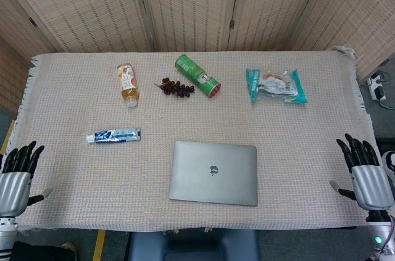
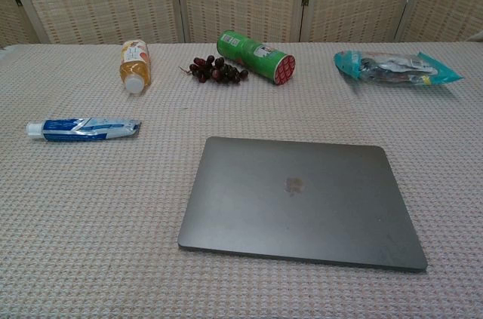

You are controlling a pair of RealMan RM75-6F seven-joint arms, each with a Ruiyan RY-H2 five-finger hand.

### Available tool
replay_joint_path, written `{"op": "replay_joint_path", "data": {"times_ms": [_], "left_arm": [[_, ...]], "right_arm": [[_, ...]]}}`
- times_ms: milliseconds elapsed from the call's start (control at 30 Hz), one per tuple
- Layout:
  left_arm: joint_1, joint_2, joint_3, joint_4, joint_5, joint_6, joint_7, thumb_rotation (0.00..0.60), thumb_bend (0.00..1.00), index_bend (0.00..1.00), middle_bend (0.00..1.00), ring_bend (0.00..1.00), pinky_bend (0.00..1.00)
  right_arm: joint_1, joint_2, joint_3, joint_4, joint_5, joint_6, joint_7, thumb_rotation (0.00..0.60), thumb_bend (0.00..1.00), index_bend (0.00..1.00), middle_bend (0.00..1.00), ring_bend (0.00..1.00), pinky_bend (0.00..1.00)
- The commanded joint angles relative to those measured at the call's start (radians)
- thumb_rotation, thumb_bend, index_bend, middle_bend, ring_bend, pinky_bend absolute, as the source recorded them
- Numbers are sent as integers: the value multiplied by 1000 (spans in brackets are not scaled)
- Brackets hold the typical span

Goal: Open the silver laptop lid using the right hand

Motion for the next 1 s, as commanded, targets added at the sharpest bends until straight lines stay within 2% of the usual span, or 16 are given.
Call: {"op": "replay_joint_path", "data": {"times_ms": [33, 333, 500, 767, 1000], "left_arm": [[-6, -2, 5, 2, 0, -16, 3, 600, 208, 0, 0, 0, 0], [3, -3, 11, 4, 5, -3, -4, 600, 208, 0, 0, 0, 0], [8, -4, 17, 8, 19, 8, -16, 600, 207, 0, 0, 0, 0], [11, -3, 28, 12, 54, 25, -27, 600, 208, 0, 0, 0, 0], [18, -2, 38, 11, 86, 49, -47, 600, 208, 0, 0, 0, 0]], "right_arm": [[2, 1, -2, 0, -1, -6, 7, 600, 147, 0, 0, 35, 0], [2, 6, -16, 0, -40, 4, 34, 600, 147, 0, 0, 37, 0], [21, 3, -45, -9, -110, -13, 70, 600, 147, 0, 0, 38, 0], [128, -9, -85, -69, -269, -125, 46, 600, 148, 0, 0, 38, 0], [246, -81, -99, -102, -328, -286, 31, 600, 148, 0, 0, 40, 0]]}}
